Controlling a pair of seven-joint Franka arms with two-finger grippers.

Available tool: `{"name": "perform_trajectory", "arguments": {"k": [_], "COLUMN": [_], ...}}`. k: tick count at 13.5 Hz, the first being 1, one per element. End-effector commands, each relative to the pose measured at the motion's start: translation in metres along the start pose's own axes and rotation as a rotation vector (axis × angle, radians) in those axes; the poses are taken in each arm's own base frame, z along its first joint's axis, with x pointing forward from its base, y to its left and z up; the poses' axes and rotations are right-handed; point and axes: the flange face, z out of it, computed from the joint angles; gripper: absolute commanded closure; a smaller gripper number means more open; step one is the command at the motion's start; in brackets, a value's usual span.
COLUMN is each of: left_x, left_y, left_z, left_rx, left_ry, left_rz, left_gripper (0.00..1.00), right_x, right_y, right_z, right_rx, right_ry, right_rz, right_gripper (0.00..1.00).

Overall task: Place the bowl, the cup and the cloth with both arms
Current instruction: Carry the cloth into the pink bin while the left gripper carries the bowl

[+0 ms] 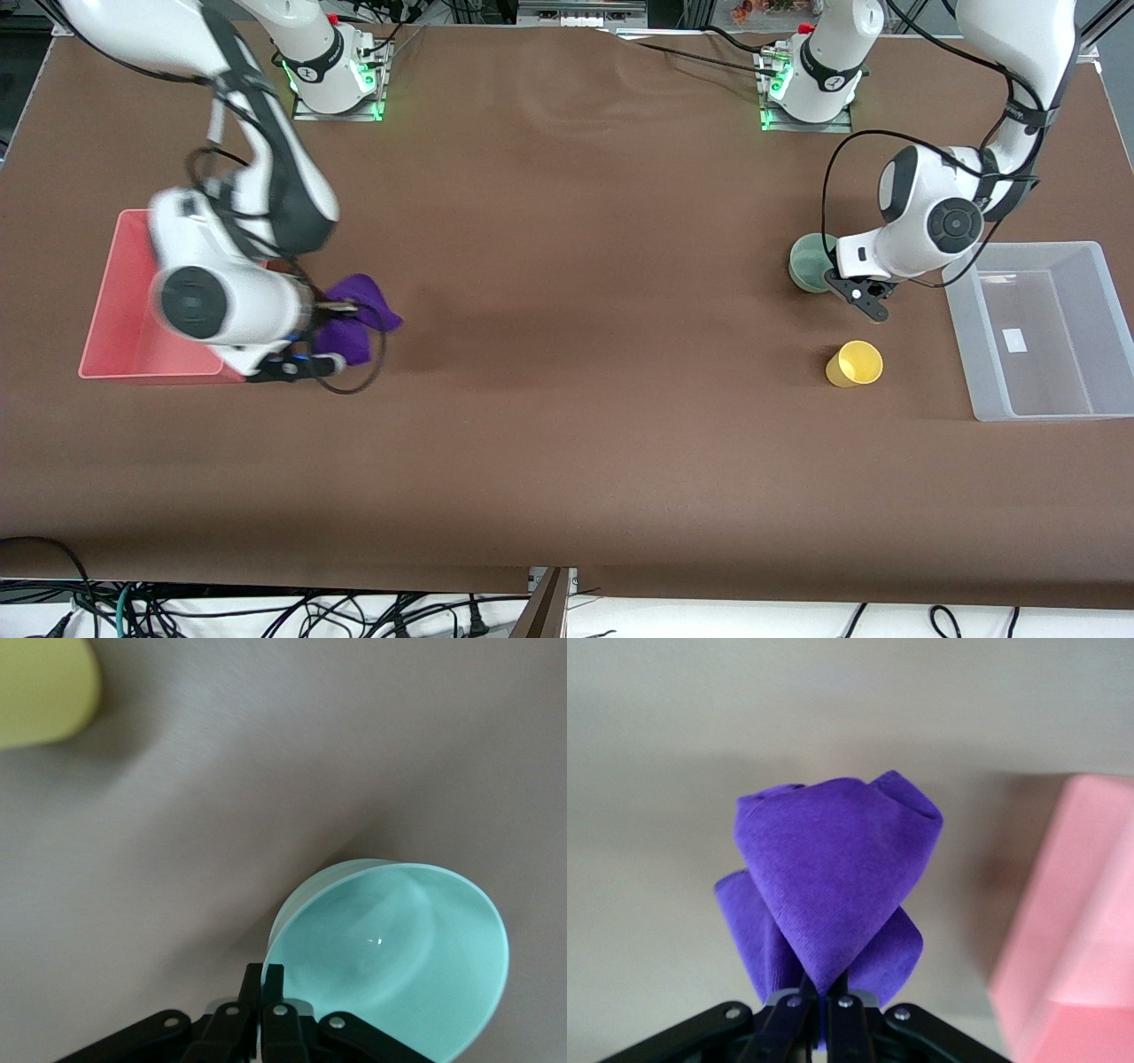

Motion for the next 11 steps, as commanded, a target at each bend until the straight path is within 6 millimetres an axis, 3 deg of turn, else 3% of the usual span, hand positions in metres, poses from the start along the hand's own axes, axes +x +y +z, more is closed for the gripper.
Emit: {"name": "perform_trajectory", "arguments": {"k": [1,3,5,8,9,11], "left_x": [-0.011,-0.010,-0.029,-0.082,-0.096,-0.125], "left_y": [-0.030,-0.058,-0.105,-0.199,-0.231,-0.284], "left_z": [-0.065,-0.120,-0.158,-0.161,-0.149,-0.107], "left_rx": [0.010,-0.050,-0.092,-0.111,-0.117,-0.144], "left_ry": [-0.019,-0.094,-0.119,-0.069,-0.058,-0.067], "left_rz": [0.003,-0.007,-0.027,-0.023,-0.017,0.005], "left_gripper": [1.00,1.00,1.00,1.00,1.00,1.00], "right_x": [-0.020,-0.035,-0.047,-0.054,-0.053,-0.053], "right_y": [0.093,0.166,0.221,0.261,0.266,0.279], "right_z": [-0.019,-0.014,0.005,0.056,0.075,0.107], "right_rx": [0.001,0.001,0.008,0.001,-0.001,0.006], "right_ry": [-0.094,-0.132,-0.167,-0.238,-0.240,-0.222], "right_rz": [-0.078,-0.149,-0.149,-0.163,-0.172,-0.169], "right_gripper": [1.00,1.00,1.00,1.00,1.00,1.00]}}
